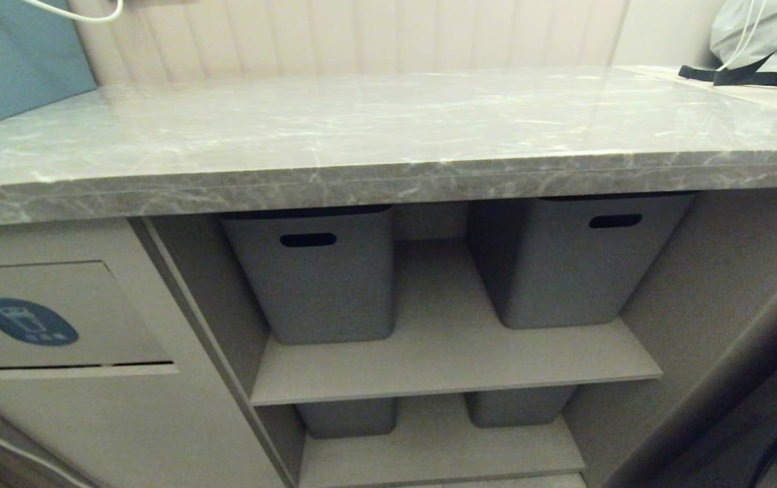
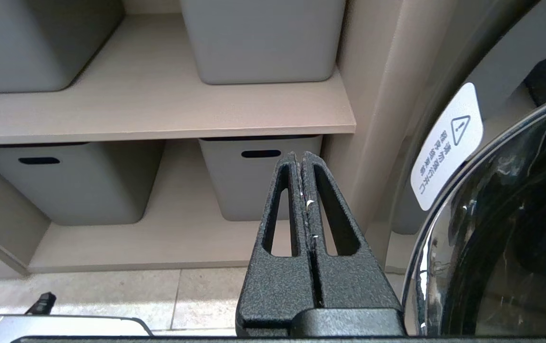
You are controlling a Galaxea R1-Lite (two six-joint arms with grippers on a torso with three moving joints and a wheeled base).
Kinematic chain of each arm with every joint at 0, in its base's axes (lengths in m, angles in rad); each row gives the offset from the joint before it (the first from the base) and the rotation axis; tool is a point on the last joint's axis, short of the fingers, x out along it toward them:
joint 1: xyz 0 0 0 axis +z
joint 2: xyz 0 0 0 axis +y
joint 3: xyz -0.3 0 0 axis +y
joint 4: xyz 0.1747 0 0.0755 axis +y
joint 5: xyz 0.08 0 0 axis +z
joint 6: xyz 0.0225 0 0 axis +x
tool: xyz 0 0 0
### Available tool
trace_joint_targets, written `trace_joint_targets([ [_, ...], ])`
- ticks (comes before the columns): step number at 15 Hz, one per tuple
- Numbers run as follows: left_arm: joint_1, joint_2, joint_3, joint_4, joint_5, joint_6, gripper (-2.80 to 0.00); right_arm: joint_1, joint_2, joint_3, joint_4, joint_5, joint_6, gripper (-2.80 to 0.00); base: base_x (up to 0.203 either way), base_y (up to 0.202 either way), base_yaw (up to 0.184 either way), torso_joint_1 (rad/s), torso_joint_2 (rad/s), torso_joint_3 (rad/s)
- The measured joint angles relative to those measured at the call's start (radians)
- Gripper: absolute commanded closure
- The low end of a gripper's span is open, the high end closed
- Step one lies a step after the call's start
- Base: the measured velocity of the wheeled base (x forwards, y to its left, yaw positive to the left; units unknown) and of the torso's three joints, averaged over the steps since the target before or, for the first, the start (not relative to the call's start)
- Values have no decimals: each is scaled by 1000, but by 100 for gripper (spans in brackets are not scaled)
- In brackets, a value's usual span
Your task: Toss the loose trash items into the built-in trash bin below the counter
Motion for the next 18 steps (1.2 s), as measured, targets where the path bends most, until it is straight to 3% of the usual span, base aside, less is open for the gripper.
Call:
trace_joint_targets([
  [1, -42, -43, 8, 38, 14, 50, 0, 0, 0, 0, 0, 0, 0, 0, 0, 0, 0, 0, 0, 0],
  [3, -133, -118, 6, 132, 69, 91, 0, 0, 0, 0, 0, 0, -1, 0, 0, 0, 0, 0, 0, 0],
  [6, -166, -283, -13, 280, 160, 96, 0, 0, 0, 0, 0, 0, 0, 0, 0, 0, 0, 0, 0, 0],
  [8, -170, -341, -19, 317, 211, 85, 0, 0, 0, 0, 0, 0, 0, 0, 0, 0, 0, 0, 0, 0],
  [18, -172, -391, -12, 314, 217, 78, 0, 0, 0, 0, 0, 2, -8, 0, 0, 0, 0, 0, 0, 0],
])
